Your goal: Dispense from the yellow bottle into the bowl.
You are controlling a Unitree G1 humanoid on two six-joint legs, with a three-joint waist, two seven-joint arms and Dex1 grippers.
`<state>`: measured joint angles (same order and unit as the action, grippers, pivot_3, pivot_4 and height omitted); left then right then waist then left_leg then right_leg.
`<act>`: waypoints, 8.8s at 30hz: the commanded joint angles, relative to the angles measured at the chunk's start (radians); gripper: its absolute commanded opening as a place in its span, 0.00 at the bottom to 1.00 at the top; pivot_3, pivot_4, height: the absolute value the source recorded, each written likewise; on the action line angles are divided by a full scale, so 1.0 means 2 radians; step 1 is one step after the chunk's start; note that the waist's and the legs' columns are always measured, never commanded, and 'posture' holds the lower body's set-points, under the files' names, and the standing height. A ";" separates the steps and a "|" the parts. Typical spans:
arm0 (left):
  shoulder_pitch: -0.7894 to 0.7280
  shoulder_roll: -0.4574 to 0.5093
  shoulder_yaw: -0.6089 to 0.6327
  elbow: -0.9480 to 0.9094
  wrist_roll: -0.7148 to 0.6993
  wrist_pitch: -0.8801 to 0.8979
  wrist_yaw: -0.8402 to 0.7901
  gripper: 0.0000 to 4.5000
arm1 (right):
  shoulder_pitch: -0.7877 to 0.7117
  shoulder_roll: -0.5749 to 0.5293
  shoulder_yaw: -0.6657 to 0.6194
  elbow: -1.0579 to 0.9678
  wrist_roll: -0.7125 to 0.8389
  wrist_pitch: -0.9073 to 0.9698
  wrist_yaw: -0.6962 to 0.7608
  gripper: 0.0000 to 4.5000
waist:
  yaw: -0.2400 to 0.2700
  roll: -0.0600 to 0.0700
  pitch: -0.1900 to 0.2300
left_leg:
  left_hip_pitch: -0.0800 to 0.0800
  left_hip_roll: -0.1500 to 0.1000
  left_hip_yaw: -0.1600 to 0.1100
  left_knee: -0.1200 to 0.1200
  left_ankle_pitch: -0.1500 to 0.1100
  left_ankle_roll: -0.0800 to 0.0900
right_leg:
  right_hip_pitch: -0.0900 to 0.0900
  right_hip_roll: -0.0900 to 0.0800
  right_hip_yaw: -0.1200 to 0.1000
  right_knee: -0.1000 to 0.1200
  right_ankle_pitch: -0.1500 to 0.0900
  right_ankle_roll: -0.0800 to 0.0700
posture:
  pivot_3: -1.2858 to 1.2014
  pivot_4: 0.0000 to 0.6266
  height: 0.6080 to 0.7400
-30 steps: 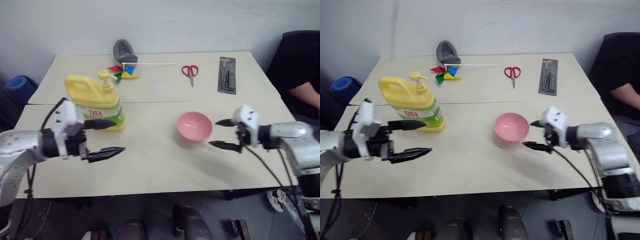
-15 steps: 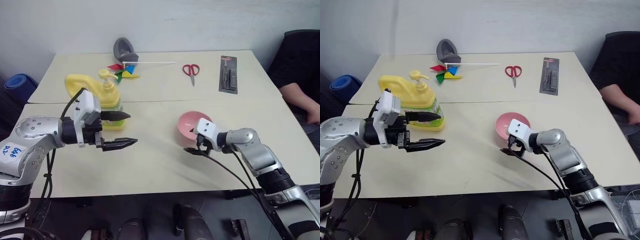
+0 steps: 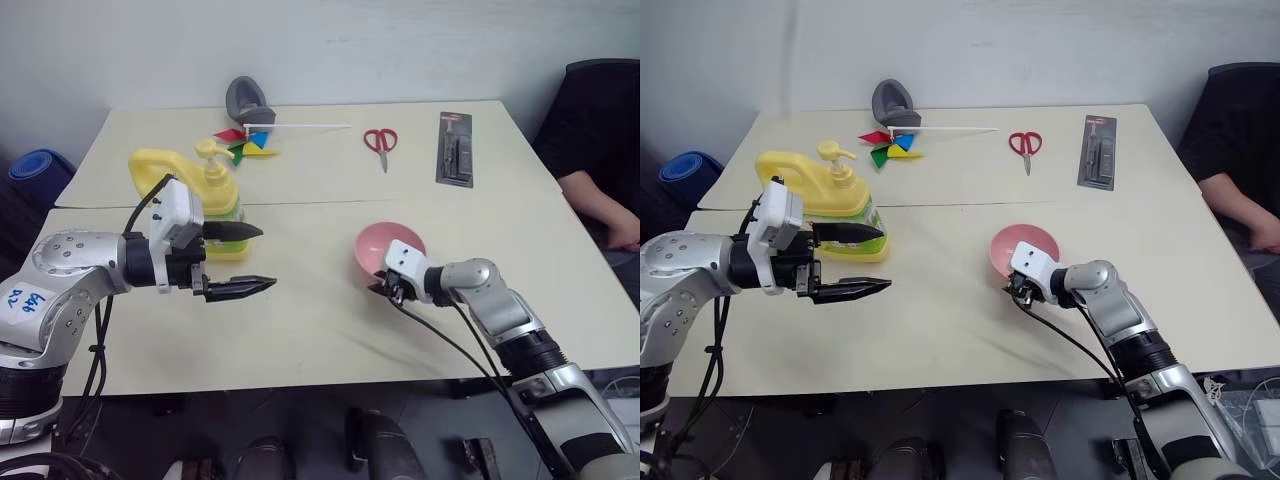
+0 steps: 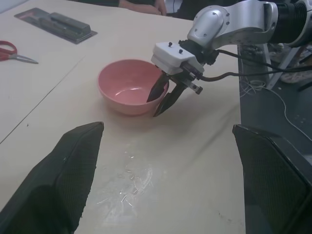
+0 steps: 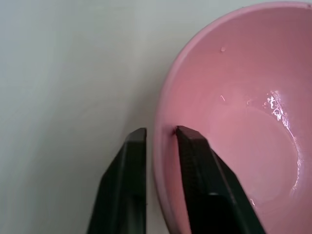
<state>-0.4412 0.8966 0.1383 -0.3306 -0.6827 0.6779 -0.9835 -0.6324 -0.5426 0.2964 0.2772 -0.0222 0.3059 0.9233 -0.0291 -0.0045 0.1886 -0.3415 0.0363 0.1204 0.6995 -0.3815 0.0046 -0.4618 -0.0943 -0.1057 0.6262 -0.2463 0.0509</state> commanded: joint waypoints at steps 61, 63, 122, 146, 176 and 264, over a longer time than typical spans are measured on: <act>-0.310 -0.033 -0.013 0.445 0.192 -0.151 -0.073 0.00 | -0.497 0.228 -0.002 0.372 -0.051 -0.110 0.189 0.00 | -0.027 -0.002 0.001 | -0.007 -0.002 -0.006 0.002 0.002 0.000 | -0.003 -0.002 -0.010 0.002 0.000 0.000 | 0.52 0.24 1.00; -0.311 -0.035 -0.018 0.449 0.199 -0.157 -0.073 0.00 | -0.498 0.228 -0.002 0.371 -0.051 -0.109 0.189 0.00 | -0.027 -0.002 0.001 | -0.007 -0.002 -0.006 0.002 0.002 0.000 | -0.003 -0.002 -0.010 0.002 0.000 0.000 | 0.52 0.24 1.00; -0.330 0.012 0.038 0.369 0.142 0.031 -0.039 0.00 | -0.495 0.236 -0.003 0.374 -0.068 -0.151 0.167 0.00 | -0.028 -0.002 0.001 | -0.007 -0.003 -0.005 0.007 0.002 0.000 | -0.004 -0.008 -0.006 0.008 0.000 0.000 | 0.52 0.24 1.00; -0.328 -0.054 -0.029 0.472 0.215 -0.075 -0.006 0.00 | -0.505 0.234 -0.004 0.373 -0.067 -0.147 0.171 0.00 | -0.028 -0.003 0.001 | -0.009 -0.003 -0.002 0.007 0.002 0.000 | -0.008 -0.007 -0.003 0.010 0.000 0.000 | 0.52 0.24 1.00; -0.261 -0.060 -0.025 0.471 0.220 -0.066 0.007 0.00 | -0.465 0.231 0.009 0.355 -0.080 -0.145 0.177 0.00 | -0.028 -0.003 0.000 | -0.005 -0.003 -0.001 0.007 0.002 0.000 | -0.007 -0.007 -0.001 0.012 0.000 0.000 | 0.52 0.24 1.00; 0.196 0.095 0.249 -0.080 -0.011 0.079 -0.088 0.84 | 0.074 -0.017 -0.019 -0.061 -0.069 -0.096 -0.027 0.27 | -0.003 -0.006 -0.002 | -0.005 -0.002 0.000 0.001 0.004 -0.001 | -0.008 -0.002 0.001 0.004 0.001 -0.003 | 0.52 0.24 1.00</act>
<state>-0.0615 1.0911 0.6266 -0.4777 -0.7141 0.8598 -1.1734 -0.4866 -0.5564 0.2729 0.1874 -0.1700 0.1309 0.8615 -0.0354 -0.0166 0.1841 -0.3510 0.0324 0.1204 0.7005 -0.3730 0.0018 -0.4772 -0.0975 -0.1042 0.6352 -0.2449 0.0448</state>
